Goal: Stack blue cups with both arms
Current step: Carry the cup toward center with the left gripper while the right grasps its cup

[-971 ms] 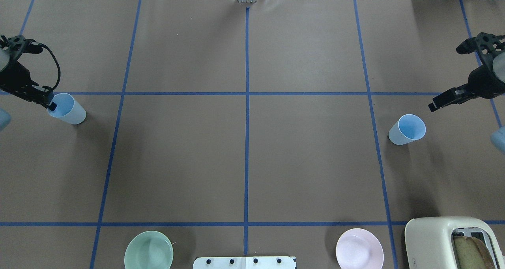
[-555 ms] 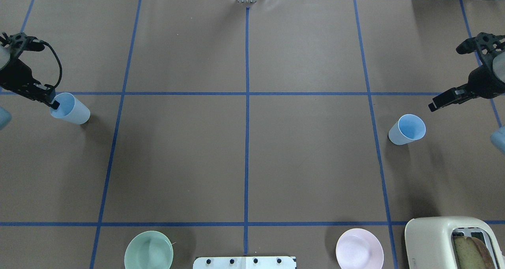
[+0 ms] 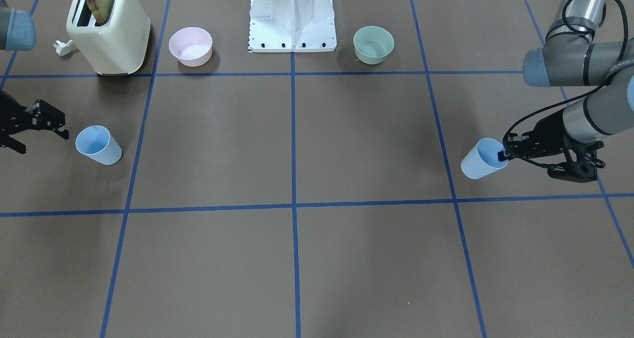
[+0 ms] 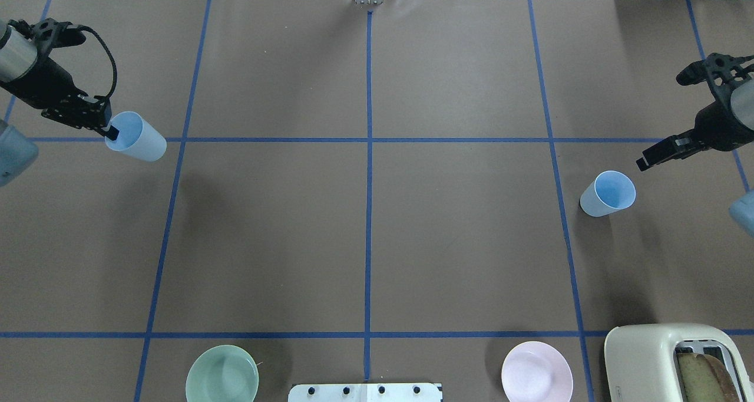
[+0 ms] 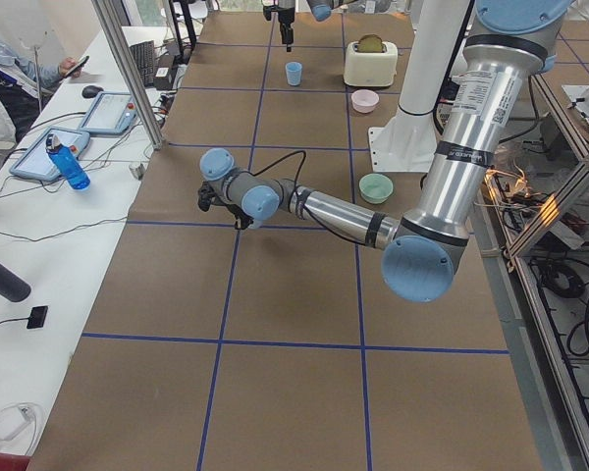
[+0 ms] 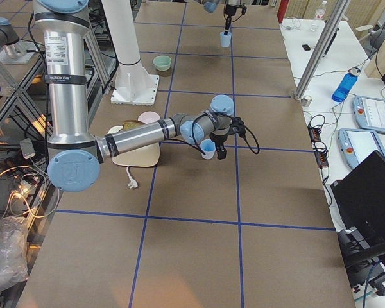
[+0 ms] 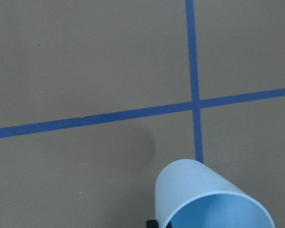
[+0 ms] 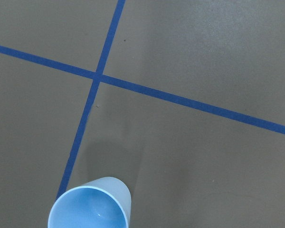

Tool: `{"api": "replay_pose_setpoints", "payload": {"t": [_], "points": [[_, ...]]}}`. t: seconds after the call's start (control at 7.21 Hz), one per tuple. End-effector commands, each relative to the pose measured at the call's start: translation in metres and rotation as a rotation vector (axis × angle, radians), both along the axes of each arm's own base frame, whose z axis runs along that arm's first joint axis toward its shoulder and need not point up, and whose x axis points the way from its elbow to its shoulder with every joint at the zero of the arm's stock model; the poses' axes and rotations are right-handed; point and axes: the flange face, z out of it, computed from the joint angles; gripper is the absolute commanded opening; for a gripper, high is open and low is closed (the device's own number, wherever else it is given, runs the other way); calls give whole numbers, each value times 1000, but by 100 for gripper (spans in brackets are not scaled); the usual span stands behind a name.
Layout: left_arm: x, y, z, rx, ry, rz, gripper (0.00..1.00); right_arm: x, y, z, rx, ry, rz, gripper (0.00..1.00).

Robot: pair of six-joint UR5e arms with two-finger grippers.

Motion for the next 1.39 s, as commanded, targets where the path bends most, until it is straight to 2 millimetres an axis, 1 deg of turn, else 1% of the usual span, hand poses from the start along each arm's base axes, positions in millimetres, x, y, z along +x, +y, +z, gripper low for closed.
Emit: {"api": "replay_pose_setpoints", "payload": {"t": [0.0, 0.14, 0.28, 0.55, 0.69, 0.83, 0.97, 1.11, 1.25], "points": [[27, -15, -64, -88, 28, -80, 0, -10, 8, 5, -3, 8, -24, 98], [55, -12, -90, -120, 39, -79, 0, -18, 10, 8, -2, 19, -35, 98], [83, -6, -120, -150, 55, -74, 0, -23, 11, 11, 0, 31, -39, 98], [123, 3, -167, -155, 69, -46, 0, -26, 13, 11, 1, 29, -47, 96], [142, 8, -187, -137, 57, -37, 0, -29, 14, 11, -1, 30, -53, 96], [166, 20, -201, -106, 56, -16, 0, -31, 14, 11, 1, 29, -56, 93], [181, 28, -212, -89, 59, 0, 0, -32, 12, 10, 3, 29, -57, 92], [184, 31, -212, -87, 57, 4, 0, -36, 10, 7, 6, 26, -61, 92], [192, 34, -217, -76, 56, 7, 0, -42, 4, 3, 13, 24, -63, 92]]}}
